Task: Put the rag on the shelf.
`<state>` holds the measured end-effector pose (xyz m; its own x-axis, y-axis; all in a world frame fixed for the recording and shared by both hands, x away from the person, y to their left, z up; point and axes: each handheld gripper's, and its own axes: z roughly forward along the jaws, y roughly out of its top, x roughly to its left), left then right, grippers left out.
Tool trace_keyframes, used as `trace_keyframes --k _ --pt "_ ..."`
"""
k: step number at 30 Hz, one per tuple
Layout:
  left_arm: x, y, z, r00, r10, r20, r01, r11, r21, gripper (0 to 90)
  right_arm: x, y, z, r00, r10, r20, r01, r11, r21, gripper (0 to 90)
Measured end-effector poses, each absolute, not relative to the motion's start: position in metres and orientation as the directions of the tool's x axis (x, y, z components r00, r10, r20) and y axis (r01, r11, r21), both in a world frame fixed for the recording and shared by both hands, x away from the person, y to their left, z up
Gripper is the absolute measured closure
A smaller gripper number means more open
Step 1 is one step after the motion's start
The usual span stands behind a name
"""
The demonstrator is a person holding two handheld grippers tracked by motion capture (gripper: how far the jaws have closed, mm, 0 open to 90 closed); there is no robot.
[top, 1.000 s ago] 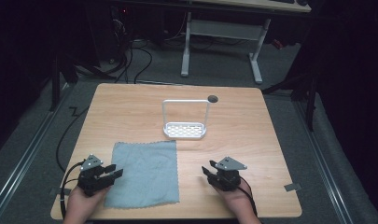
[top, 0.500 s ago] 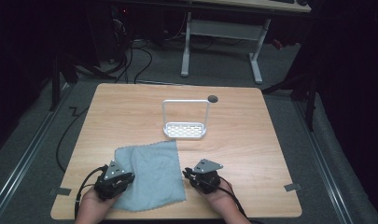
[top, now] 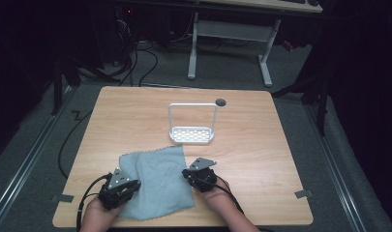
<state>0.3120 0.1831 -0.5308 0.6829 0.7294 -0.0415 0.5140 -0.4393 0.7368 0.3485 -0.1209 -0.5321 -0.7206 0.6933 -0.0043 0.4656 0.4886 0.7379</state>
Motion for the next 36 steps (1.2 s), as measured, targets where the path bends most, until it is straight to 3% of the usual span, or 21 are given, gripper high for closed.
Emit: trace_keyframes --k 10,27,34,36 --pt "0.313 0.18 -0.53 0.699 0.712 -0.064 0.522 -0.446 0.727 79.7 0.333 -0.137 -0.53 -0.724 0.687 -0.057 0.444 0.528 0.724 89.6" --pt "0.31 0.113 -0.527 0.85 0.52 -0.081 0.412 -0.562 0.718 77.0 0.292 -0.211 -0.524 -0.628 0.775 -0.068 0.533 0.492 0.688 89.7" --pt "0.3 0.1 -0.527 0.884 0.459 -0.09 0.376 -0.583 0.72 75.4 0.267 -0.243 -0.524 -0.59 0.807 -0.024 0.569 0.437 0.697 88.6" --pt "0.299 0.1 -0.527 0.886 0.457 -0.08 0.368 -0.588 0.72 73.7 0.266 -0.246 -0.525 -0.587 0.809 0.014 0.58 0.409 0.704 83.0"
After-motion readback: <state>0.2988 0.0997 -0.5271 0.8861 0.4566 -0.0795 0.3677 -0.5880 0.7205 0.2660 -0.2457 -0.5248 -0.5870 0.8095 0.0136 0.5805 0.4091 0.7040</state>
